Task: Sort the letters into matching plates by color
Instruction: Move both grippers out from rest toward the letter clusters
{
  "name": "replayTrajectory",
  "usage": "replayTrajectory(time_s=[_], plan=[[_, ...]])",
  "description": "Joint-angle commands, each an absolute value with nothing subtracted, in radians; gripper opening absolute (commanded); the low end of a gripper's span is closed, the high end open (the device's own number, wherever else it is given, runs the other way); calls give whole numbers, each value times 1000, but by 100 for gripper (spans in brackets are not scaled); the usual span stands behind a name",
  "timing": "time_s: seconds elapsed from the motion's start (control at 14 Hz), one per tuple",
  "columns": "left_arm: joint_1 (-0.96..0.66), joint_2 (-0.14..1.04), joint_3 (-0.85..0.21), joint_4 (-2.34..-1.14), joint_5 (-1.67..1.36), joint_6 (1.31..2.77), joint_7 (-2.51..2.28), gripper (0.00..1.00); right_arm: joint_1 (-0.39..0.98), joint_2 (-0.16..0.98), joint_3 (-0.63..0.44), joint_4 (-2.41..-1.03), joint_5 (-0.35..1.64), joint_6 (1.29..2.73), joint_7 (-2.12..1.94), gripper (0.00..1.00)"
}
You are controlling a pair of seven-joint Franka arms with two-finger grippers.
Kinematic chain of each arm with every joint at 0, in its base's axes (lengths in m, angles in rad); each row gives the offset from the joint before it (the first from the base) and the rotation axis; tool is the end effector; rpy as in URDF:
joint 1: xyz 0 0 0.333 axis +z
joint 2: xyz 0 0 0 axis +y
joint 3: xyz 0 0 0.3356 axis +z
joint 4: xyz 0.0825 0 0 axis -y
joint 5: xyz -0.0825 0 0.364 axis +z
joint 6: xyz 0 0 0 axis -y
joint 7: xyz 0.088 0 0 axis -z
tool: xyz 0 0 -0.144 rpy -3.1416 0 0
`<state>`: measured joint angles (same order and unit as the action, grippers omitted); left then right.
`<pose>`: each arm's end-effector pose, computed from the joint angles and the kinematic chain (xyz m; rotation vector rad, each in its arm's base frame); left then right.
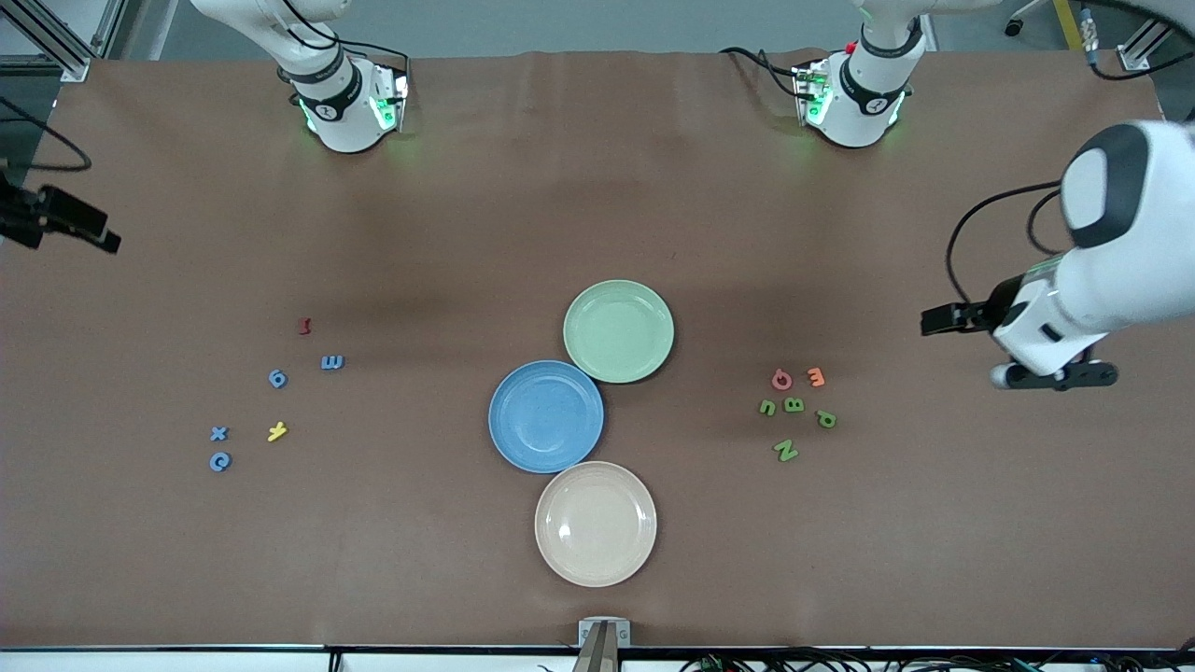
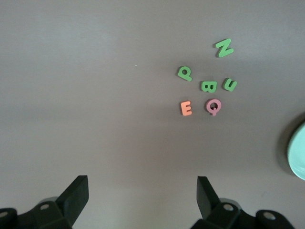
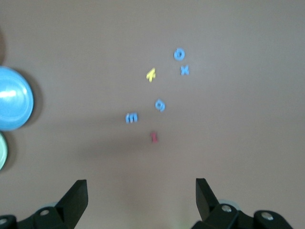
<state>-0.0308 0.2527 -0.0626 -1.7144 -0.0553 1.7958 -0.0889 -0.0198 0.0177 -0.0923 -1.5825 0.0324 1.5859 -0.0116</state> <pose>0.5906 -0.0595 0.4166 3.0769 0.0202 -0.2721 0.5378 -0.0555 0.5937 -3.1060 0.1573 0.0191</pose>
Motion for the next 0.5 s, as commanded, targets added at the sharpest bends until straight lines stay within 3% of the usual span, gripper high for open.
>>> replayTrajectory(time_s=[0.0, 0.21, 0.43], plan=[[-57, 300, -63, -1769, -52, 1912, -133, 100, -38, 144, -87, -1551, 15, 1629, -21, 100], [-92, 377, -63, -1781, -48, 2026, -182, 100, -35, 198, -87, -1565, 17, 1631, -20, 100], [-107, 410, -63, -1824, -48, 2138, -187, 100, -34, 193, -87, -1699, 29, 1754, -6, 100]])
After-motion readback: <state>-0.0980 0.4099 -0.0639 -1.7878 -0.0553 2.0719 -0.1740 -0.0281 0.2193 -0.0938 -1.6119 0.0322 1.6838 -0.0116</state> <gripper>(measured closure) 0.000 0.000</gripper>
